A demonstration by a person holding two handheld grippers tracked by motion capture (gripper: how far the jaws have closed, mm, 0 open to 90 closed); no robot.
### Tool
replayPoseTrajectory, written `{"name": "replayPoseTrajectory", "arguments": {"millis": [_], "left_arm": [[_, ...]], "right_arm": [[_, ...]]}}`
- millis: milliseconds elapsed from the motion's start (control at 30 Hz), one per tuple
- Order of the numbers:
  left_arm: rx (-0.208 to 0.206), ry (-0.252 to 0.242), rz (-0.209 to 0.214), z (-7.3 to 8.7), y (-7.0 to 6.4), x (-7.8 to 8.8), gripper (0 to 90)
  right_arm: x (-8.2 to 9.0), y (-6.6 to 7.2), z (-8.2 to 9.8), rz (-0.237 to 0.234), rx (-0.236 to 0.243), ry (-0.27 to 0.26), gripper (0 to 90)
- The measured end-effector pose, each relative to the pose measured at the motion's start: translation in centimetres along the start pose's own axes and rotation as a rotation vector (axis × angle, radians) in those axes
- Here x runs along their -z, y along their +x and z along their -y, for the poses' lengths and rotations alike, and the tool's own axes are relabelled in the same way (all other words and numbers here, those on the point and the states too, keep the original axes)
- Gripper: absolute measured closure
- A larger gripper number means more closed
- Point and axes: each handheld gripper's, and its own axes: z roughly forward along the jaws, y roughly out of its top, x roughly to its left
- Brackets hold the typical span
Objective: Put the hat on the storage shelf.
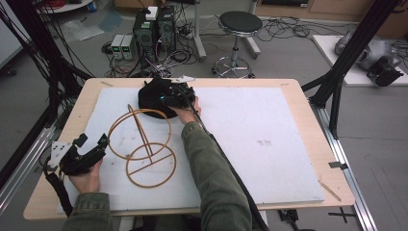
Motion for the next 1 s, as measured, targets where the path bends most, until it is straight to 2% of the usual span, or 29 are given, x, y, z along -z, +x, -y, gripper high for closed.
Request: {"name": "replayPoseTrajectory", "arguments": {"millis": [233,467,800,900,933,967,1000], "left_arm": [[0.005,0.002,-0.001,0.07,0.2,-0.25,19.6],[-0.005,0.009,-0.001,0.16,0.34,-0.5,19.5],[-0.006,0.017,0.001,0.28,0.59,-0.67,19.5],[-0.023,0.024,0.002,0.34,0.59,-0.75,19.5],[-0.023,0.024,0.002,0.34,0.59,-0.75,19.4],[-0.021,0.025,0.002,0.38,0.56,-0.78,19.5],[-0.022,0.024,0.002,0.37,0.53,-0.76,19.4]], "right_arm": [[-0.35,0.21,0.28,-0.002,0.025,0.011,28.8],[-0.15,-0.08,0.18,-0.006,0.002,0.02,46.8],[-0.22,0.0,0.14,-0.027,0.027,0.028,66.3],[-0.07,0.27,0.03,-0.031,0.033,0.031,78.1],[-0.07,0.27,0.03,-0.031,0.033,0.031,78.1],[0.1,0.46,-0.14,-0.024,0.04,0.03,86.4],[0.15,0.45,-0.18,-0.022,0.043,0.029,87.2]]}}
